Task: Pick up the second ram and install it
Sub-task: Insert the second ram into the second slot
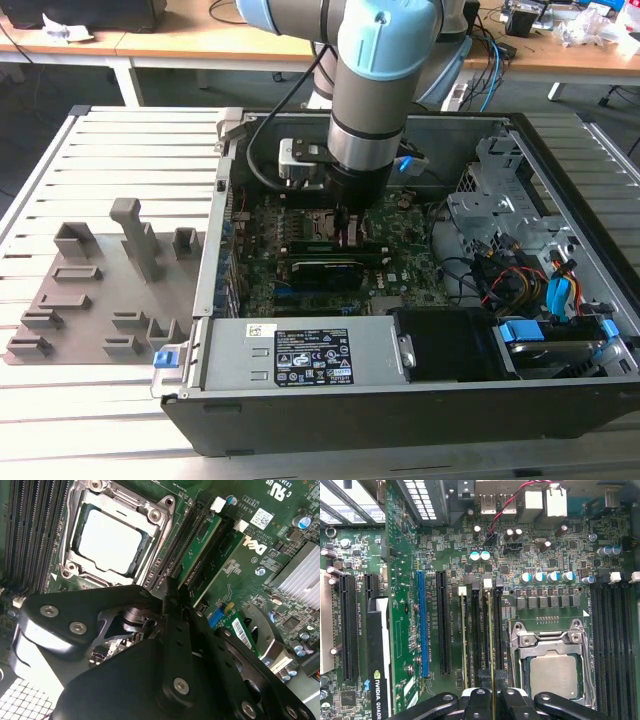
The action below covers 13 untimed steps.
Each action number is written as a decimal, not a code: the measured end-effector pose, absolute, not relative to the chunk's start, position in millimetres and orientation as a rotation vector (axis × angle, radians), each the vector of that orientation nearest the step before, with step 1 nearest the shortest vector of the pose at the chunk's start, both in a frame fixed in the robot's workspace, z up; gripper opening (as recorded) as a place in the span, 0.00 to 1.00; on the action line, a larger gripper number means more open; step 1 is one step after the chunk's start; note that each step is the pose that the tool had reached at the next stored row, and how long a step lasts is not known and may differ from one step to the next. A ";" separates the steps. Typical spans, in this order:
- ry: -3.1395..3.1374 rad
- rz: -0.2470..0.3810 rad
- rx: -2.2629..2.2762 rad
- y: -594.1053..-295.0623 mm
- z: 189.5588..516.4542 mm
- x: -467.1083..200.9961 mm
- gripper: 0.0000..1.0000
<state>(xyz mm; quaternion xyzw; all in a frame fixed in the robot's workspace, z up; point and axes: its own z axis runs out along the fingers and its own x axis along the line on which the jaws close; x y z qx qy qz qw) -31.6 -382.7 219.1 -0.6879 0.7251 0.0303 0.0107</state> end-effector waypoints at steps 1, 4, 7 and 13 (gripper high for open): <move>2.262 0.095 -2.146 -382.7 219.0 -31.6 0.14; 2.262 0.095 -2.146 -382.7 221.2 -31.5 0.21; 2.262 0.095 -2.146 -382.6 245.8 -31.6 0.21; 2.262 0.096 -2.146 -378.4 258.8 -31.6 0.11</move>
